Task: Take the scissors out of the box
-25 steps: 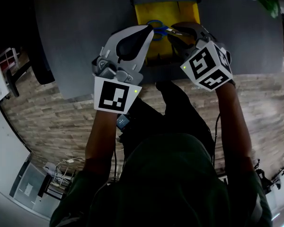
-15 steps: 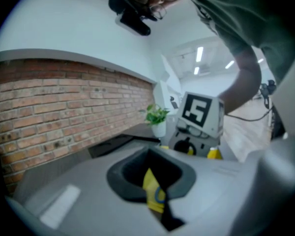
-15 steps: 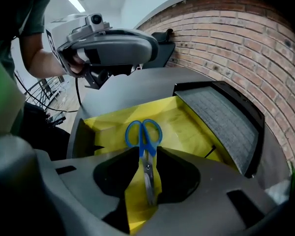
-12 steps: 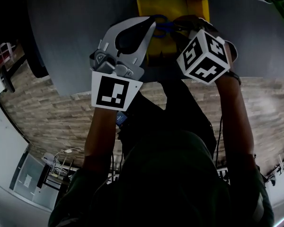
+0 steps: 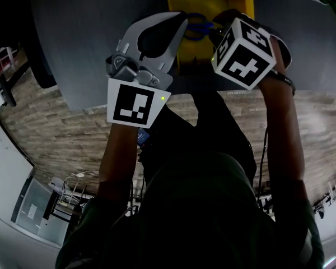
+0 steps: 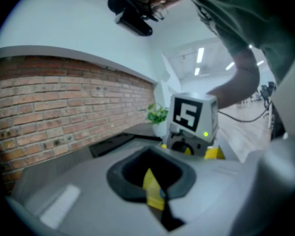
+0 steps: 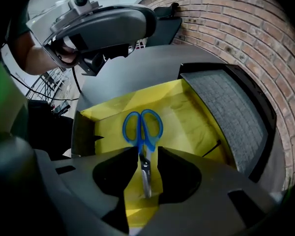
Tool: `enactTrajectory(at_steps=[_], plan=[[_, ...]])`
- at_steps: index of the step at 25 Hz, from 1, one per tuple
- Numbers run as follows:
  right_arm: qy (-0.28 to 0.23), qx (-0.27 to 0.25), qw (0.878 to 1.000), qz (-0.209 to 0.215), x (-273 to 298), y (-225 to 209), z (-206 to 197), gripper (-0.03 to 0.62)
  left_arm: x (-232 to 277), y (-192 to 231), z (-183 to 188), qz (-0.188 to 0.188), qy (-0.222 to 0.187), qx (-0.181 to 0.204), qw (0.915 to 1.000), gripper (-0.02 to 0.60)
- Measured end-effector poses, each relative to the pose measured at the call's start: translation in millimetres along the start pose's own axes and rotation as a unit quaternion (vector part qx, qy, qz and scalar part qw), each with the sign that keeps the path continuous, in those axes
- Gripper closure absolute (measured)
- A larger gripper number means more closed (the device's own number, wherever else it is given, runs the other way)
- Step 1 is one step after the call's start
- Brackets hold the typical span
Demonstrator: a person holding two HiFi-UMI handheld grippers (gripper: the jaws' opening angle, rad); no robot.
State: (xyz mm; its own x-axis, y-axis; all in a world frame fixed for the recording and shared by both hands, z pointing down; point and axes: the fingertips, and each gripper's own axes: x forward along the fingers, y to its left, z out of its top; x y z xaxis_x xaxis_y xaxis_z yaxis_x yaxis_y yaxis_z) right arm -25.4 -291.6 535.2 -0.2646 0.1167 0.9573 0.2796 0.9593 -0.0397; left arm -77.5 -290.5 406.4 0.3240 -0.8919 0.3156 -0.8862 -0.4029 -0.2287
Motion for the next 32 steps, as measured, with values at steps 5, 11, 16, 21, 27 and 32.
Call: enactTrajectory(at_steps=[5,11,16,21,27,32], plan=[[0.01,-0.017,1.0,0.0,-7.7,-0.8,-0.4,0.479,-3.8,1.4,0.3,0.004,-0.008,-0.004,0.9999,0.581],[0.011,-0.004,1.0,0.022,5.0,5.6,-3.1,0.495,-9.3,3.4,0.8,0.01,-0.012,-0.008,0.9998,0.581],[-0.02,0.012,1.0,0.017,5.6,7.3,3.2,0.538,-11.7,2.7,1.8,0.012,-0.011,-0.01,0.9998,0.581],[-0.048,0.021,0.999,0.01,3.8,19.5,7.0,0.588,-18.0,1.6,10.9,0.012,-0.013,0.0,0.9998,0.581],[-0.072,0.059,0.993,-0.066,-8.3,-11.7,9.8,0.458,-21.5,1.5,14.7,0.013,-0.011,0.004,0.9999,0.581],[-0.032,0.104,0.99,-0.092,3.9,-32.7,-4.4,0.434,-18.5,-4.1,12.2,0.013,-0.011,0.001,0.9999,0.581]])
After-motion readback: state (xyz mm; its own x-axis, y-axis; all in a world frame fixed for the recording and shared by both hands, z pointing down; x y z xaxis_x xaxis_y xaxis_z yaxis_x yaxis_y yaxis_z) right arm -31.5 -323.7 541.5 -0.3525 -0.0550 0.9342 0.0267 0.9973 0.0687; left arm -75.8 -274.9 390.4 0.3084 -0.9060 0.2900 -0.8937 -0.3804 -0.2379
